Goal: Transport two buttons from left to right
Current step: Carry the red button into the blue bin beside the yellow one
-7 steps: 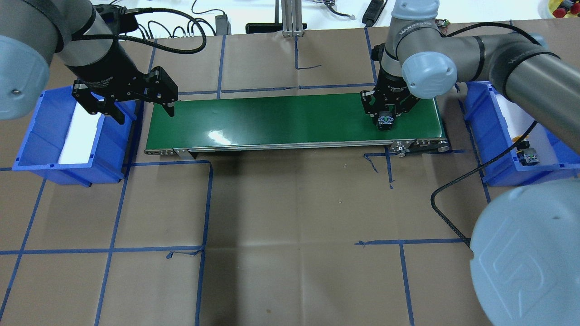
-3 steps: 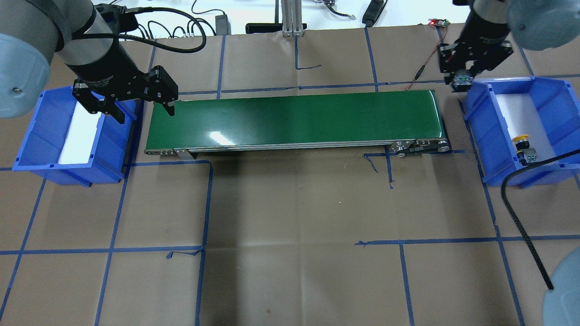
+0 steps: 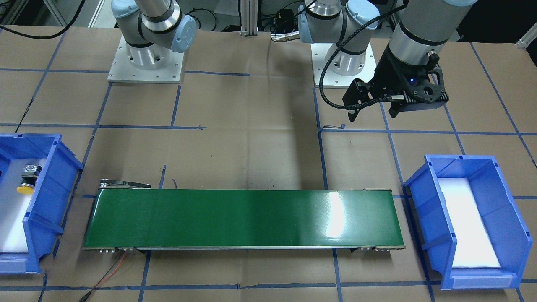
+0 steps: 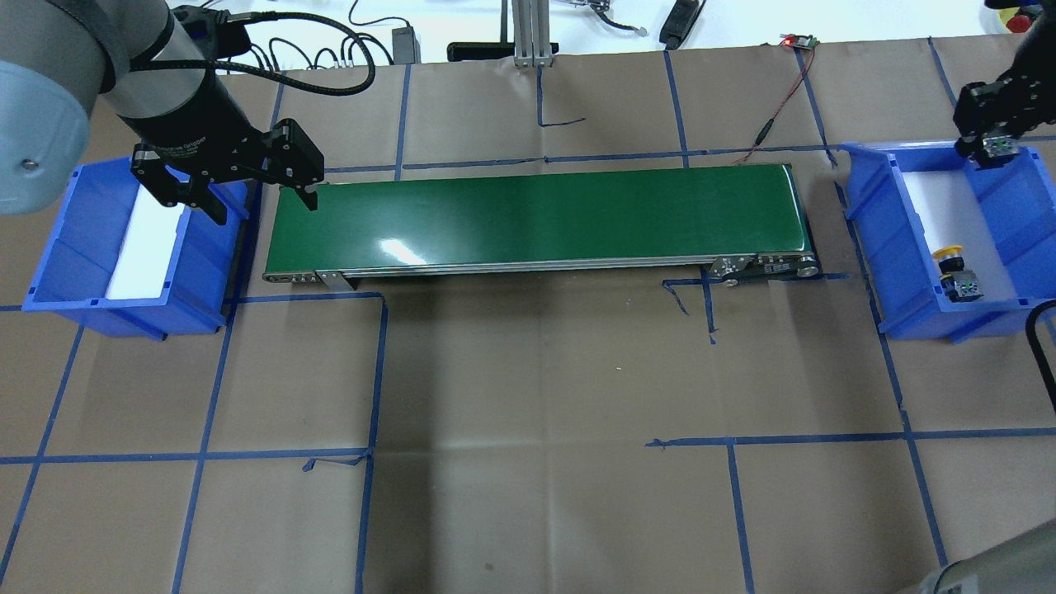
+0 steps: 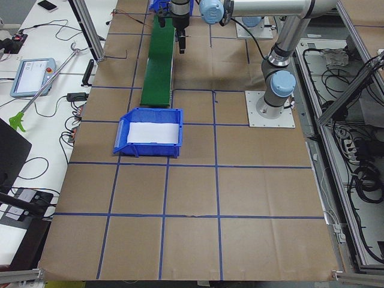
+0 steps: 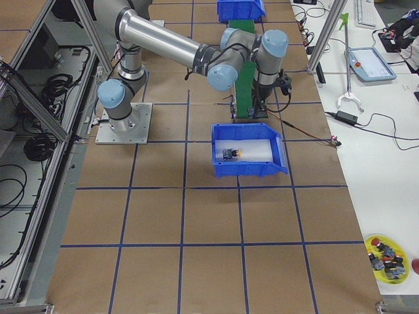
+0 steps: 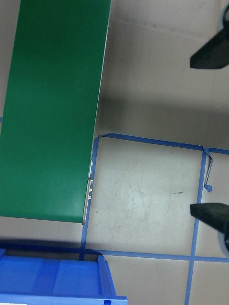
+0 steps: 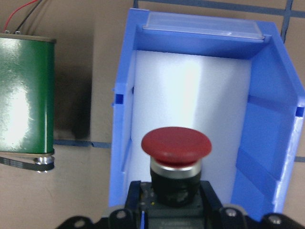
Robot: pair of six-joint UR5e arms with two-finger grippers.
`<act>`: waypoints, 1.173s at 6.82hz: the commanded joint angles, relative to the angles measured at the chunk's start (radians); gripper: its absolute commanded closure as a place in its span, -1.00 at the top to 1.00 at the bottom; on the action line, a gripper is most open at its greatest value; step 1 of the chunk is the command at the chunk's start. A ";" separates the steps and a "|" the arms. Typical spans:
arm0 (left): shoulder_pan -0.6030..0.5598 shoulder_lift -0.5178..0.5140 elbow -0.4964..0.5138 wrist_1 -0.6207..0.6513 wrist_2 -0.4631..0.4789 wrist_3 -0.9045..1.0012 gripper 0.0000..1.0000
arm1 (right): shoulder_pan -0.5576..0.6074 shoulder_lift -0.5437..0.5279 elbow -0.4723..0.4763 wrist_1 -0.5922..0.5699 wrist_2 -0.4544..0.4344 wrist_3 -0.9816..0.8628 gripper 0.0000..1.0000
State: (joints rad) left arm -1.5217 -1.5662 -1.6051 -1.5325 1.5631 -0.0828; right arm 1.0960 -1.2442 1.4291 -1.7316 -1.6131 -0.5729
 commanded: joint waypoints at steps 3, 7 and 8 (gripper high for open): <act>0.000 -0.003 0.002 0.000 0.000 0.000 1.00 | -0.041 0.169 0.007 -0.095 -0.001 -0.058 -0.89; 0.000 -0.002 0.001 0.000 -0.002 0.000 1.00 | -0.039 0.245 0.010 -0.161 -0.001 -0.044 -0.87; 0.000 -0.002 0.001 0.000 0.000 0.000 1.00 | -0.039 0.253 0.020 -0.161 -0.001 -0.042 -0.86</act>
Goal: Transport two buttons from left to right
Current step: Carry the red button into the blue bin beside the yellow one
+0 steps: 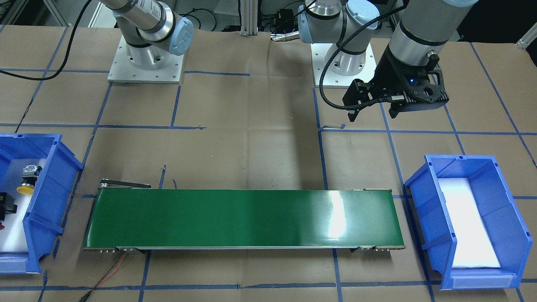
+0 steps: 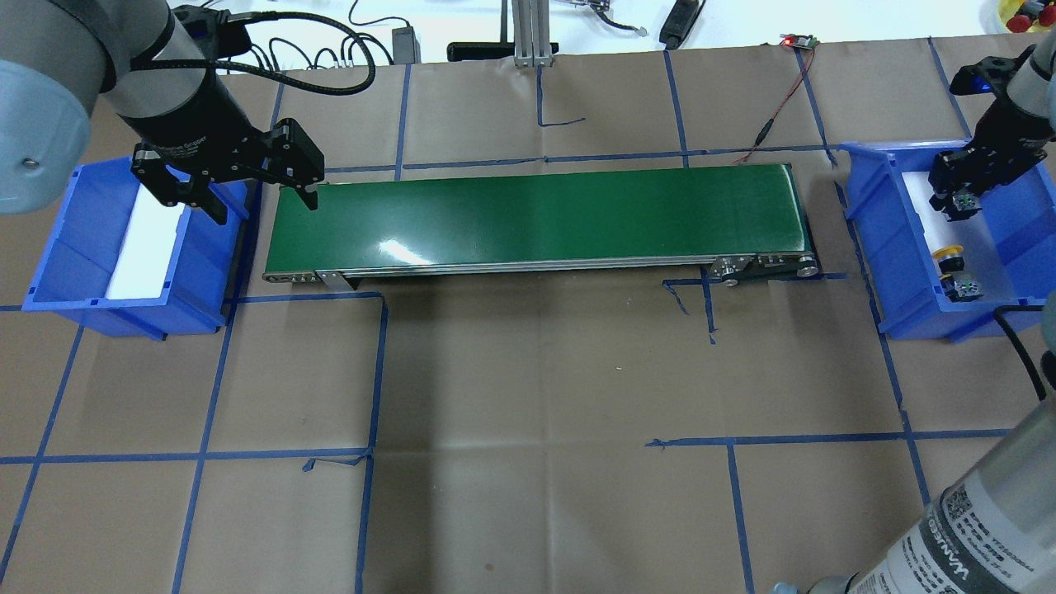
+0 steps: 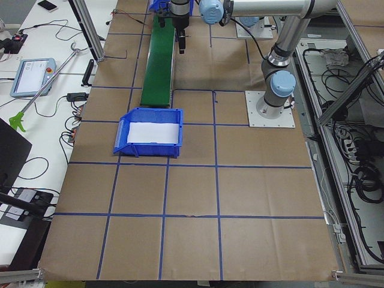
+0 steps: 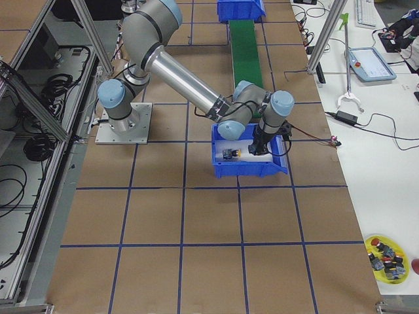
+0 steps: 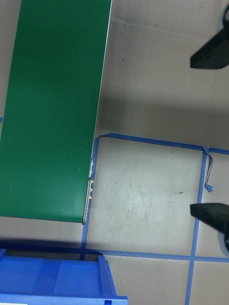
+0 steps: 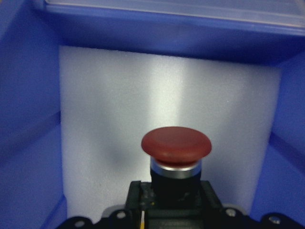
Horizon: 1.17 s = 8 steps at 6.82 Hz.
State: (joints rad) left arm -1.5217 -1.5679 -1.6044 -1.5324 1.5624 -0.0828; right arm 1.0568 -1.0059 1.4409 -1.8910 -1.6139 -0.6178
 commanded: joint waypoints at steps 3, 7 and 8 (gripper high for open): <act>0.000 0.000 0.000 0.000 0.001 0.000 1.00 | 0.000 0.049 0.006 -0.010 0.018 0.007 -0.14; 0.000 -0.001 0.001 0.000 -0.001 0.000 1.00 | 0.012 0.000 0.000 -0.034 0.025 0.009 0.99; 0.000 -0.001 0.003 0.000 -0.001 0.000 1.00 | 0.014 -0.072 0.003 -0.030 0.023 0.021 0.99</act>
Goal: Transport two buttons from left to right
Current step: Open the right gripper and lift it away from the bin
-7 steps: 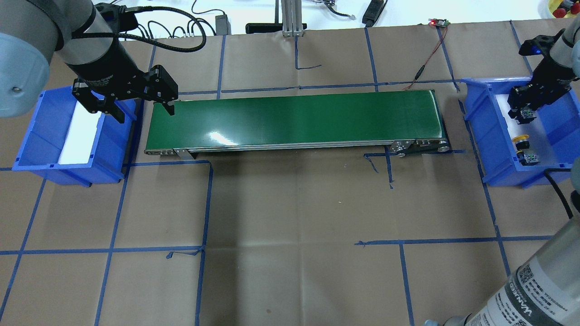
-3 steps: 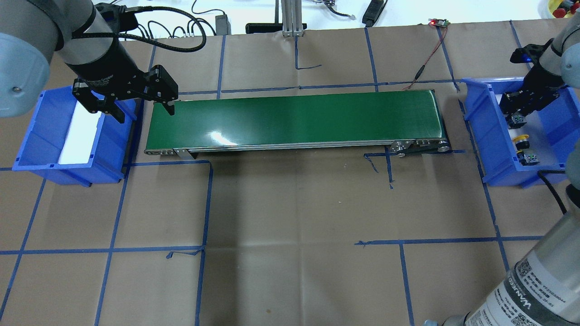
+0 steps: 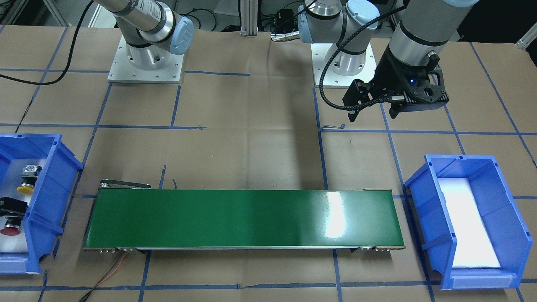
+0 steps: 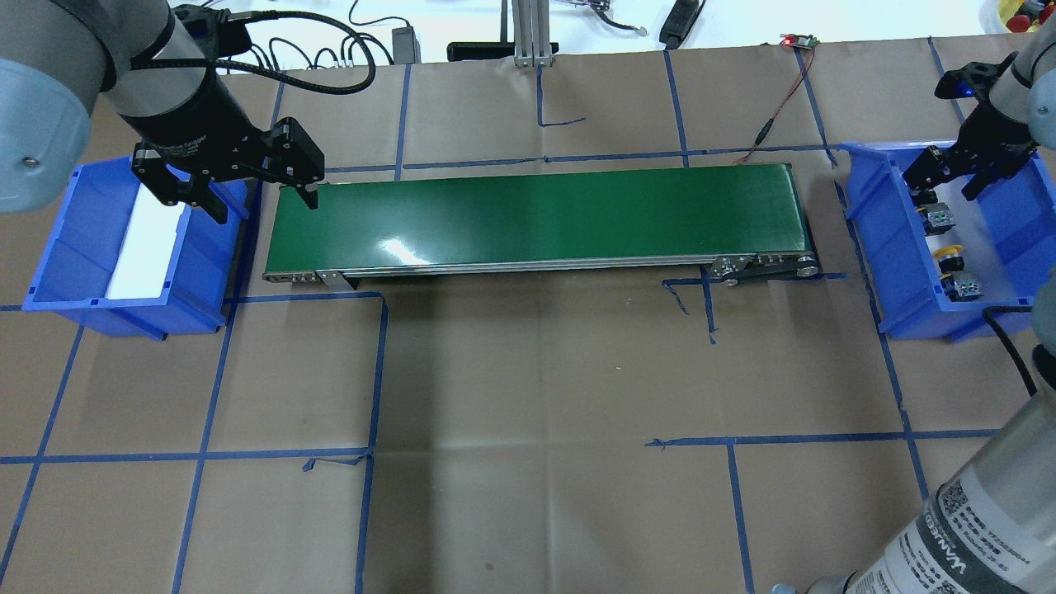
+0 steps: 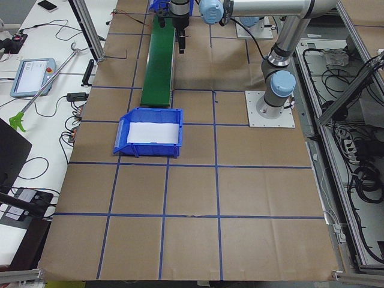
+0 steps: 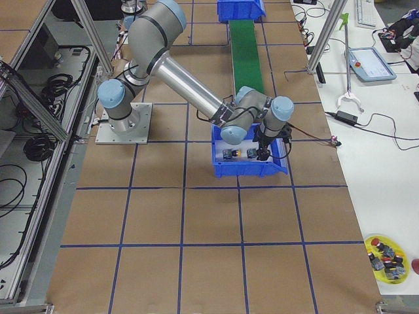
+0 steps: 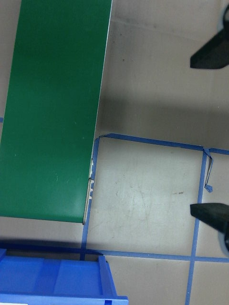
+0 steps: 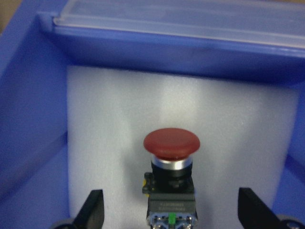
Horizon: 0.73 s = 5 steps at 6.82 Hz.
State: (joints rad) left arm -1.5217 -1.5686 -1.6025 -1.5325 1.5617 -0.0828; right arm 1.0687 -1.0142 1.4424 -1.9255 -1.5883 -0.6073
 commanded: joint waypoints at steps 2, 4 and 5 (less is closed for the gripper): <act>0.000 -0.002 0.004 0.000 0.000 0.000 1.00 | 0.057 -0.232 0.009 0.141 -0.005 0.235 0.99; 0.000 -0.004 0.004 0.000 0.000 0.000 1.00 | 0.118 -0.361 0.050 0.247 -0.001 0.367 0.99; 0.000 -0.005 0.006 0.000 0.000 0.000 1.00 | 0.190 -0.432 0.078 0.253 0.002 0.432 0.99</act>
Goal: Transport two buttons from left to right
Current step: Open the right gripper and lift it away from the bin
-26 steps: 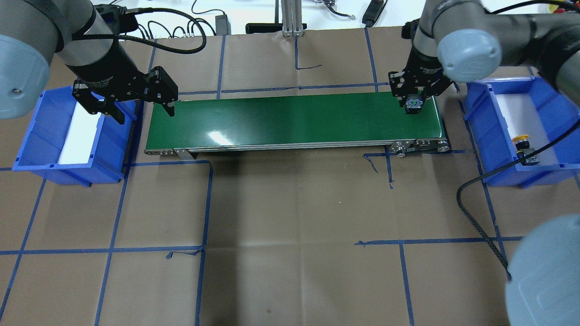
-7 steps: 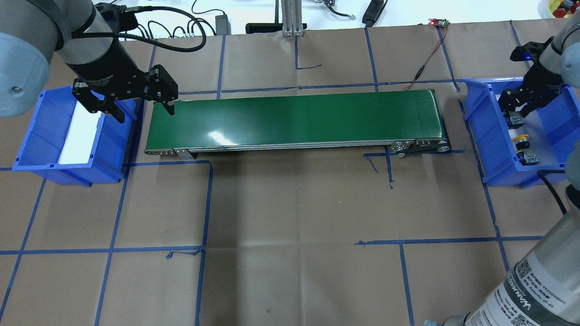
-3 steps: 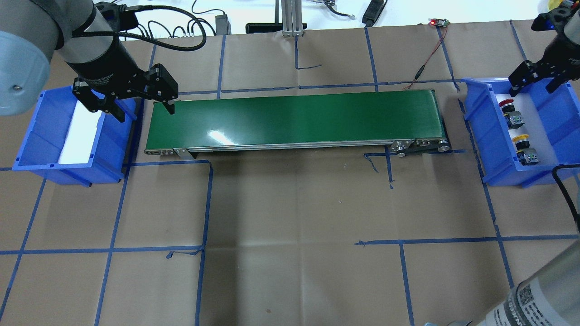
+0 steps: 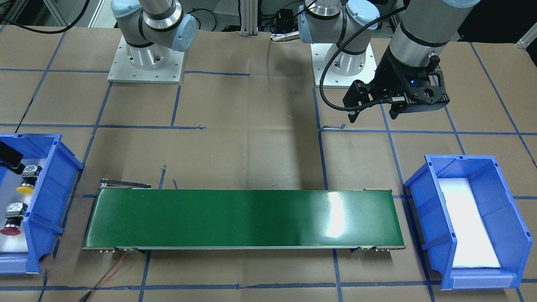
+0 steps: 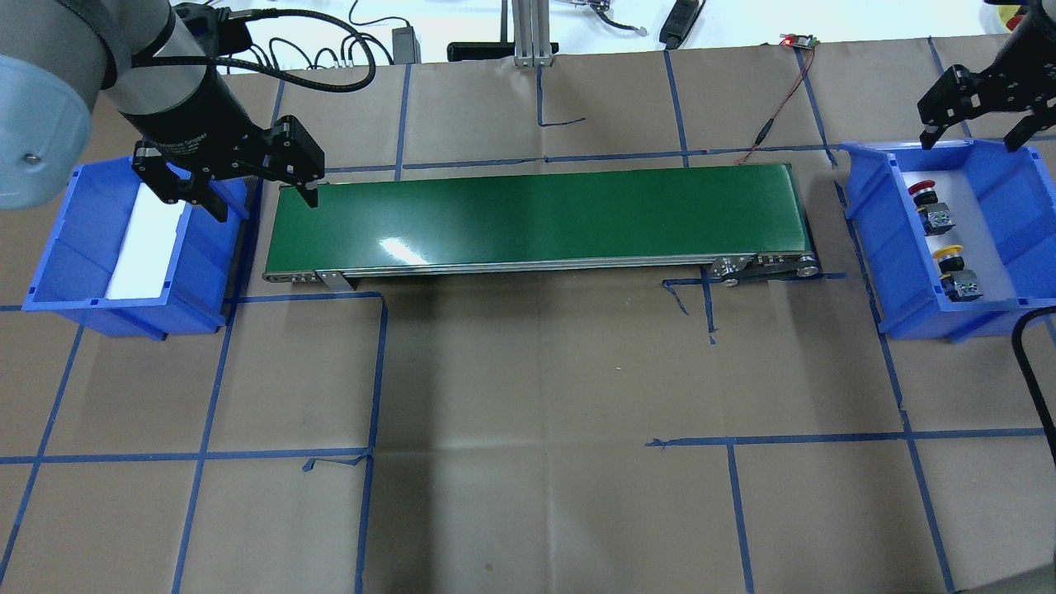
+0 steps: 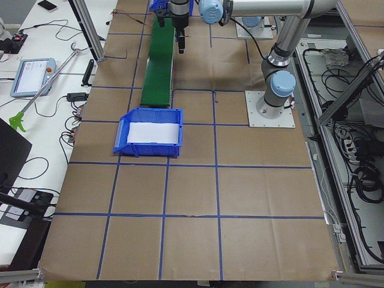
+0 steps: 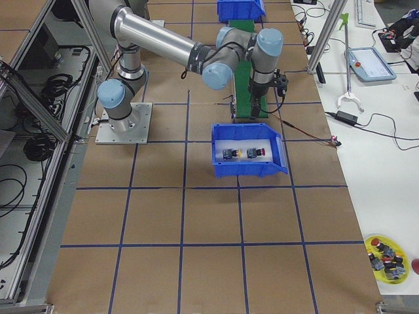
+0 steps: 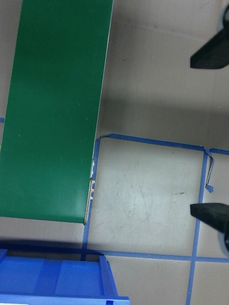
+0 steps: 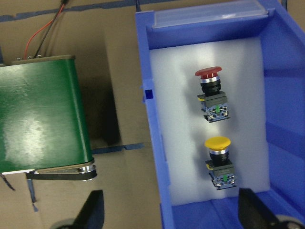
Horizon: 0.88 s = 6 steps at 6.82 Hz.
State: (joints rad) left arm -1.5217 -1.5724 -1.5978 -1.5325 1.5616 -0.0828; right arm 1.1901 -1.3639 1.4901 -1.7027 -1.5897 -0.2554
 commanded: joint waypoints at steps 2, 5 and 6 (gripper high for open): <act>0.000 -0.003 0.002 0.000 0.000 0.000 1.00 | 0.252 -0.252 0.103 0.034 0.001 0.184 0.99; 0.000 -0.005 0.004 0.000 0.000 0.000 1.00 | 0.345 -0.362 0.255 0.032 0.004 0.361 0.99; 0.000 -0.005 0.004 0.000 0.000 0.000 1.00 | 0.347 -0.356 0.251 0.032 0.032 0.361 0.99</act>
State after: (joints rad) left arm -1.5217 -1.5765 -1.5941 -1.5324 1.5616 -0.0828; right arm 1.5298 -1.7160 1.7282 -1.6714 -1.5787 0.0840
